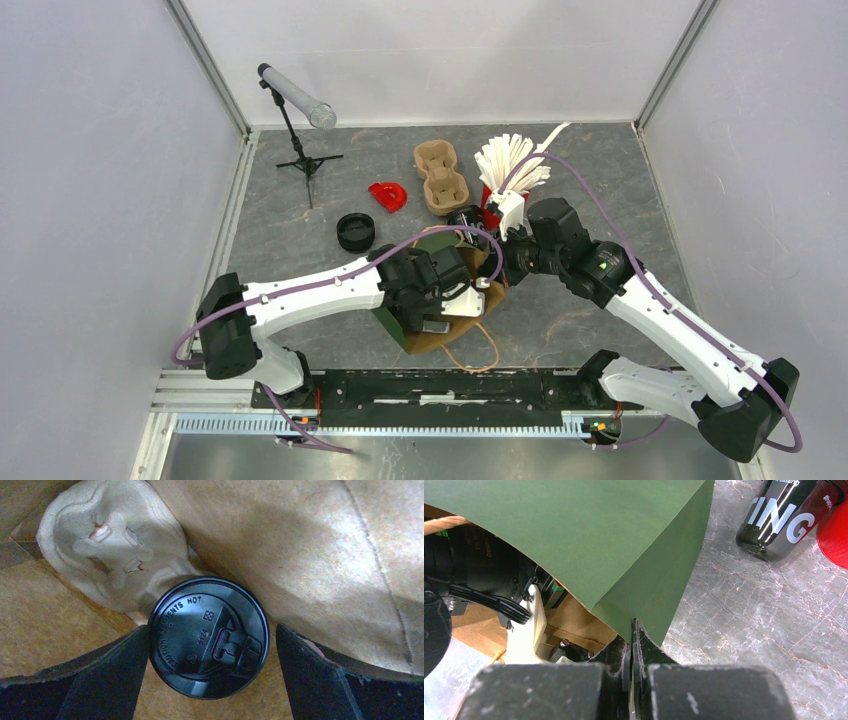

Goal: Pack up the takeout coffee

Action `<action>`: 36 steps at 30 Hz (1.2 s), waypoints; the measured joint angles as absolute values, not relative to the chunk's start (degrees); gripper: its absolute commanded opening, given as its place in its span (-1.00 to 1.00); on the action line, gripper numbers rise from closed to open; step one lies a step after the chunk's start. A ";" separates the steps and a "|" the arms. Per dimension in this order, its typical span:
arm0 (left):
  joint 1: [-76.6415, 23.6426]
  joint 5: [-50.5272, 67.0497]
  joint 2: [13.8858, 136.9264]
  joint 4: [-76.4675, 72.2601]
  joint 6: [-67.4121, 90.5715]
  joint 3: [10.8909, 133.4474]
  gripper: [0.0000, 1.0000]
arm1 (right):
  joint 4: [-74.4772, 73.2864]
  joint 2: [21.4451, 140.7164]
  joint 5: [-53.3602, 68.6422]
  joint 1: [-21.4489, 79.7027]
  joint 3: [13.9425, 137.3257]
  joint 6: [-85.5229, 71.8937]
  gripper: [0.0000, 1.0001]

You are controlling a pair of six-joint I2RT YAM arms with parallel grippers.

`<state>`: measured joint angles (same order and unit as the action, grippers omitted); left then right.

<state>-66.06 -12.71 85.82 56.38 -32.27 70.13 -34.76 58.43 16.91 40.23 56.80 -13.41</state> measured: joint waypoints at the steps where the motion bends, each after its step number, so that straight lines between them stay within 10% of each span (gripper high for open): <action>1: -66.06 -12.53 85.89 56.73 -32.27 70.35 1.00 | -34.76 58.43 16.88 40.23 56.80 -13.41 -1.00; 36: -66.06 -11.25 86.65 60.31 -32.14 77.32 1.00 | -34.35 58.46 16.86 40.21 56.80 -13.45 -1.00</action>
